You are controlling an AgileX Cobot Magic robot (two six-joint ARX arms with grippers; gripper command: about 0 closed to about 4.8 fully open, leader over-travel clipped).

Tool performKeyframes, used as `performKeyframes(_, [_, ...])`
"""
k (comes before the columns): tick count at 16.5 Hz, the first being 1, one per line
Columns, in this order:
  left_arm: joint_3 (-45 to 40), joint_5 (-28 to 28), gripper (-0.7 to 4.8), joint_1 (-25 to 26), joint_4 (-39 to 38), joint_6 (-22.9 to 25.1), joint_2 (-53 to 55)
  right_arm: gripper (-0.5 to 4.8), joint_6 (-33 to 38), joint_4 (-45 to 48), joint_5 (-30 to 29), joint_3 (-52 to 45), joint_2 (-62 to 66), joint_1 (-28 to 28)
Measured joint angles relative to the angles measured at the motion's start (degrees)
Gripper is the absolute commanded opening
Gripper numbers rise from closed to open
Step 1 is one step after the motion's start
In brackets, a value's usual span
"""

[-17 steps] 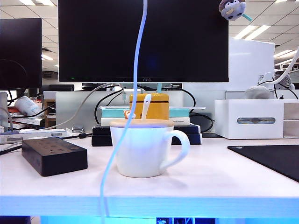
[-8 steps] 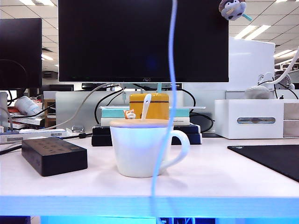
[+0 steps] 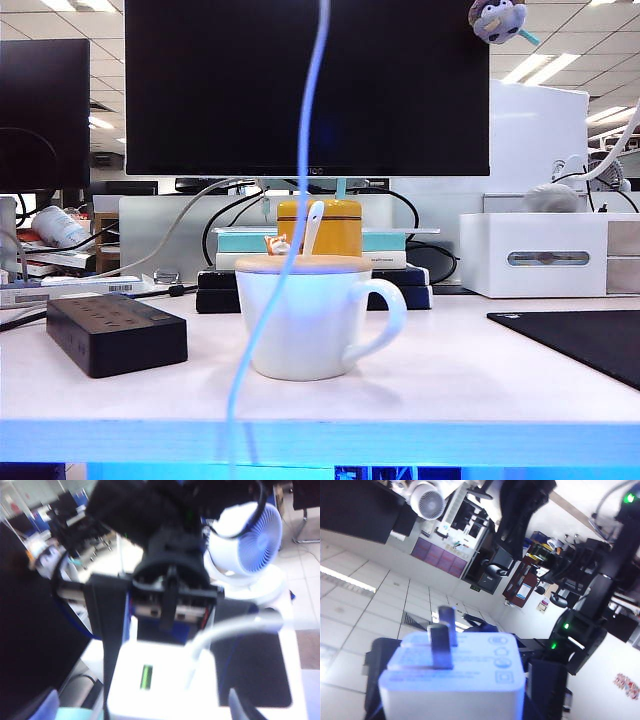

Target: Plug the white charger into the left socket.

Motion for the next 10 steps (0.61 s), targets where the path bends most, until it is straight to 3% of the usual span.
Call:
performKeyframes(4, [0.0,6.29,4.79,-0.04,-0.81,-0.15,-0.04,1.25,0.0,2.08,-0.22,0.0,0.55,1.84])
performKeyframes(10, [-0.02,3.58,4.79,-0.02,-9.84,0.02,-4.33,1.25,0.0,1.95,-4.92,-0.02,0.35,4.26])
